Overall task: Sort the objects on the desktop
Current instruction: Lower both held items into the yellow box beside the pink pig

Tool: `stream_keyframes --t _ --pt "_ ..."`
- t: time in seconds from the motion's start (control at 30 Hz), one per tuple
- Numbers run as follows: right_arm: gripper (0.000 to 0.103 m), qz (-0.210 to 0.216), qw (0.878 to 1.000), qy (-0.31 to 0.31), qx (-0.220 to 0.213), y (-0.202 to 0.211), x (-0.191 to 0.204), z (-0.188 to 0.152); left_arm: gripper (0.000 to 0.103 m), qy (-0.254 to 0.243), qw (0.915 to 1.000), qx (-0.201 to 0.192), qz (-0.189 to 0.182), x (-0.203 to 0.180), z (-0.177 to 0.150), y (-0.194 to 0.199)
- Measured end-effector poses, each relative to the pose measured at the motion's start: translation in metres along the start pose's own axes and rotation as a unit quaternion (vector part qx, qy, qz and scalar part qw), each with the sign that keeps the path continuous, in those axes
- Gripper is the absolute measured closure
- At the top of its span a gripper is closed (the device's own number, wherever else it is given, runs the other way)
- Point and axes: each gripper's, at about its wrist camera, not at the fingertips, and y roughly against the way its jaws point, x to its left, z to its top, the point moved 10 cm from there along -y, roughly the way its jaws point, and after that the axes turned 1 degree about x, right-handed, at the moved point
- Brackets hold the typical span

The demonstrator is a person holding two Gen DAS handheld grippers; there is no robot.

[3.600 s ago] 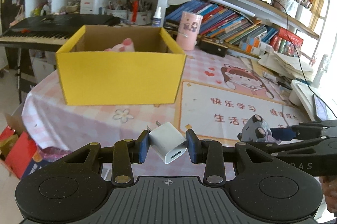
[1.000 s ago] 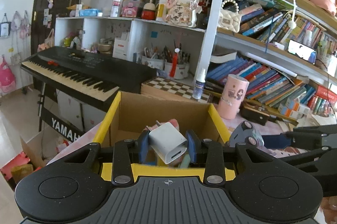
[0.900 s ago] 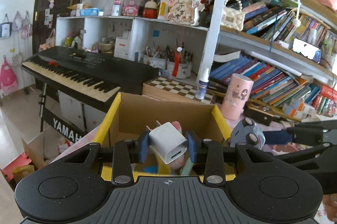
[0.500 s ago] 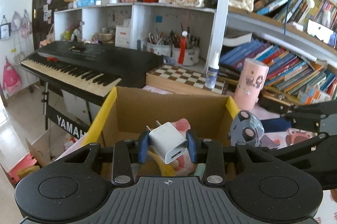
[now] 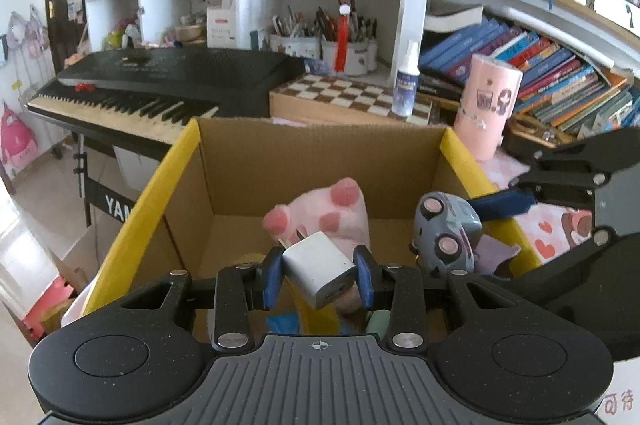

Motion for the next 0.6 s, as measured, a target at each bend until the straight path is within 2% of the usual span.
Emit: stream_keyframes --t 0.33,0.6 --pt "0.046 0.010 0.998 0.061 0.025 -0.019 0.004 0.003 0.067 -0.018 0.9998 0.006 0.005 -0.008 -0.001 -0.007" --pt "0.046 0.025 0.997 0.070 0.032 -0.026 0.004 0.002 0.067 -0.028 0.9995 0.005 0.016 -0.010 -0.002 -0.008"
